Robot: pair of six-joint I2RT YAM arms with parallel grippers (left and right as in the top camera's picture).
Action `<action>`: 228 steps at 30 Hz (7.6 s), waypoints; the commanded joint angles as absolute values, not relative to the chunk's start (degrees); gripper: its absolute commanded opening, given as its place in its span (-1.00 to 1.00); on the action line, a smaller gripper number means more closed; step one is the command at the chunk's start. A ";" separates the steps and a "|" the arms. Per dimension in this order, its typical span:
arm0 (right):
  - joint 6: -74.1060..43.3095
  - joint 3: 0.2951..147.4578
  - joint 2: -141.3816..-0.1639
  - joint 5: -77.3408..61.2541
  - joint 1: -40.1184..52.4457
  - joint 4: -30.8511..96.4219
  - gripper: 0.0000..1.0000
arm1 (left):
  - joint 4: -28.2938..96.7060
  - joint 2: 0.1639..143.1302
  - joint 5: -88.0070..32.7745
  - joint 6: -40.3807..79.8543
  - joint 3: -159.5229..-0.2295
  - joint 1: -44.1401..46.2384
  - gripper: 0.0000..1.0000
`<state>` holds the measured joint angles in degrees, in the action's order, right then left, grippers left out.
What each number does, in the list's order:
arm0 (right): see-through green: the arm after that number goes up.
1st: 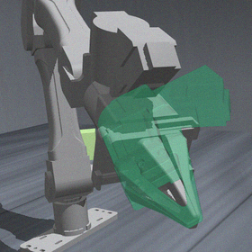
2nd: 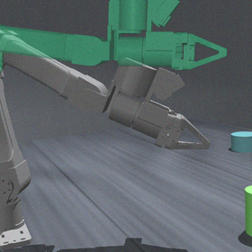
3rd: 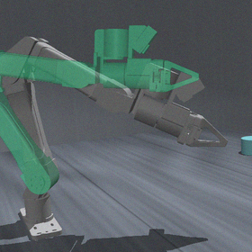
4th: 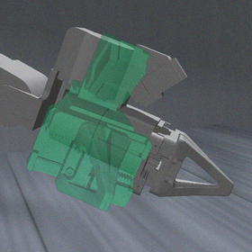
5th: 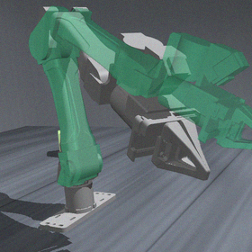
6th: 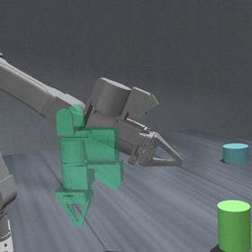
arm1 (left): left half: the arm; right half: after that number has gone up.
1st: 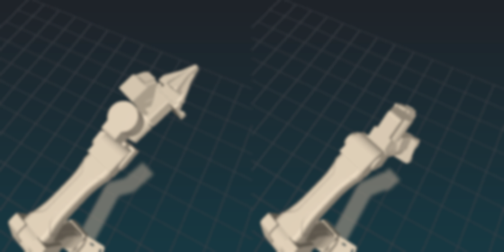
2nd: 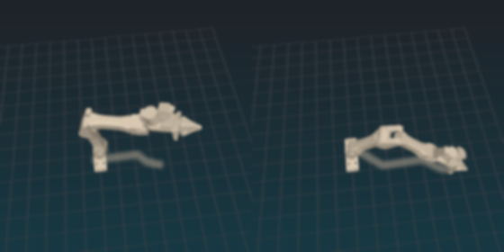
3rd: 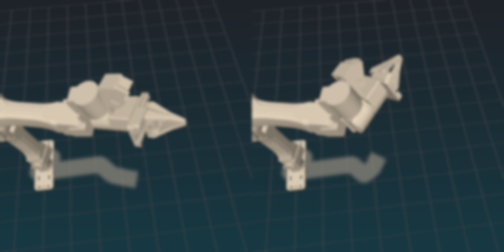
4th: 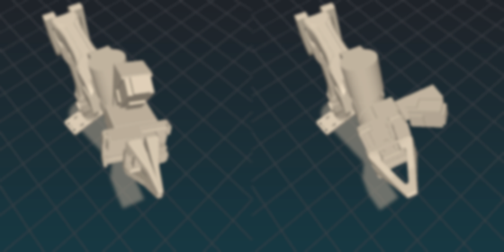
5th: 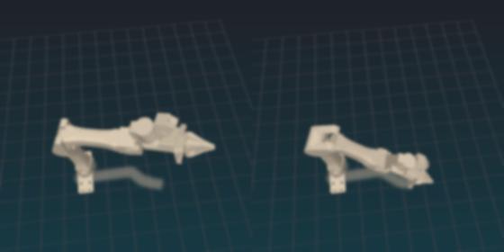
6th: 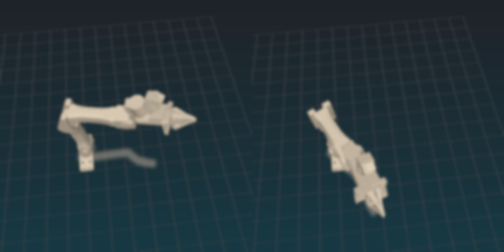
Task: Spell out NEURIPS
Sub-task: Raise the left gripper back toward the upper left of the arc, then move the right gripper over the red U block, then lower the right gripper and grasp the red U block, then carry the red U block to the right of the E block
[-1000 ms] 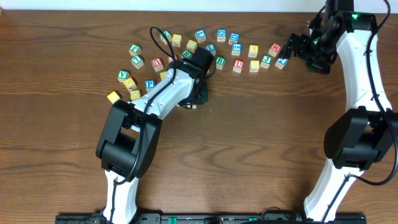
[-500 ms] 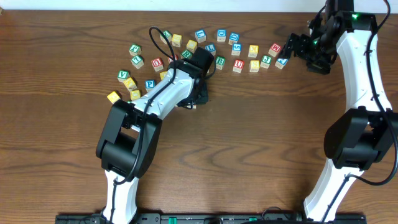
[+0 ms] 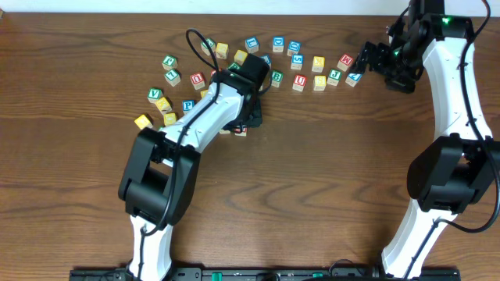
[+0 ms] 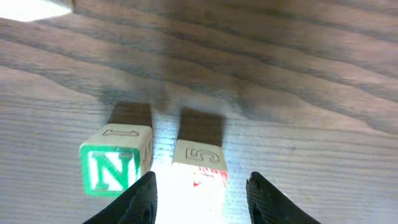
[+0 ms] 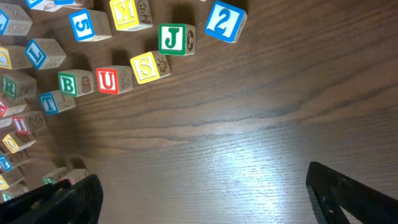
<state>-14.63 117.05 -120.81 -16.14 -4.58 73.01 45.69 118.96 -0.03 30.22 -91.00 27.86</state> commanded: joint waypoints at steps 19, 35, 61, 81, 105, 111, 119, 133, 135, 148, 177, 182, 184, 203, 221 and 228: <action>-11.90 118.10 -118.63 -16.27 0.75 72.03 0.98 | 49.89 98.00 0.86 24.82 -92.58 18.65 -0.07; -11.92 118.10 -118.63 -7.35 11.35 69.43 0.98 | 51.88 97.89 0.91 17.08 -92.53 7.97 0.03; -21.02 118.06 -118.91 0.54 20.45 60.42 0.78 | 51.81 98.06 0.89 14.66 -90.85 7.94 0.07; -28.93 110.28 -119.39 8.73 21.85 51.13 0.33 | 51.81 98.06 0.89 14.87 -90.85 7.94 0.06; -28.69 103.96 -126.72 10.20 20.82 37.89 0.35 | 51.83 98.06 0.89 14.90 -90.85 7.94 0.07; -28.69 103.96 -126.80 10.20 20.60 37.58 0.35 | 51.81 98.06 0.86 15.07 -90.85 7.94 0.06; -28.71 103.94 -127.92 10.07 20.60 37.47 0.37 | 51.81 98.06 0.86 15.07 -90.85 7.94 0.07; -29.12 103.92 -129.93 9.96 20.53 36.64 0.35 | 51.81 98.06 0.84 15.07 -90.85 8.21 0.07; -29.12 103.92 -130.63 9.93 20.47 36.67 0.34 | 51.81 98.06 0.84 15.07 -90.85 8.21 0.06; -29.12 103.92 -132.38 10.98 20.16 36.18 0.02 | 51.81 98.06 0.84 15.07 -90.85 8.21 0.07; -29.08 103.94 -131.81 2.68 21.41 47.86 -0.64 | 51.79 98.06 0.86 15.07 -90.85 8.21 0.07; -29.08 103.94 -131.81 -2.72 23.07 52.53 -0.64 | 51.75 98.06 0.89 15.07 -90.85 8.21 0.07; -29.08 103.94 -131.81 -4.36 23.81 53.54 -0.64 | 51.59 98.06 0.86 15.05 -90.85 8.21 0.07; -29.12 103.92 -131.81 -5.32 33.41 57.23 -0.57 | 51.57 98.06 0.89 15.05 -90.85 8.21 0.07; -29.15 103.92 -131.81 -5.13 35.35 56.53 -0.50 | 51.59 98.06 0.89 15.05 -90.85 8.21 0.07; -29.78 104.01 -131.81 -5.08 35.24 56.40 -0.24 | 51.59 98.06 0.89 15.05 -90.85 8.21 0.07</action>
<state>-29.15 104.47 -130.91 -4.75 34.37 56.12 51.42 98.78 0.36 15.16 -91.31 8.14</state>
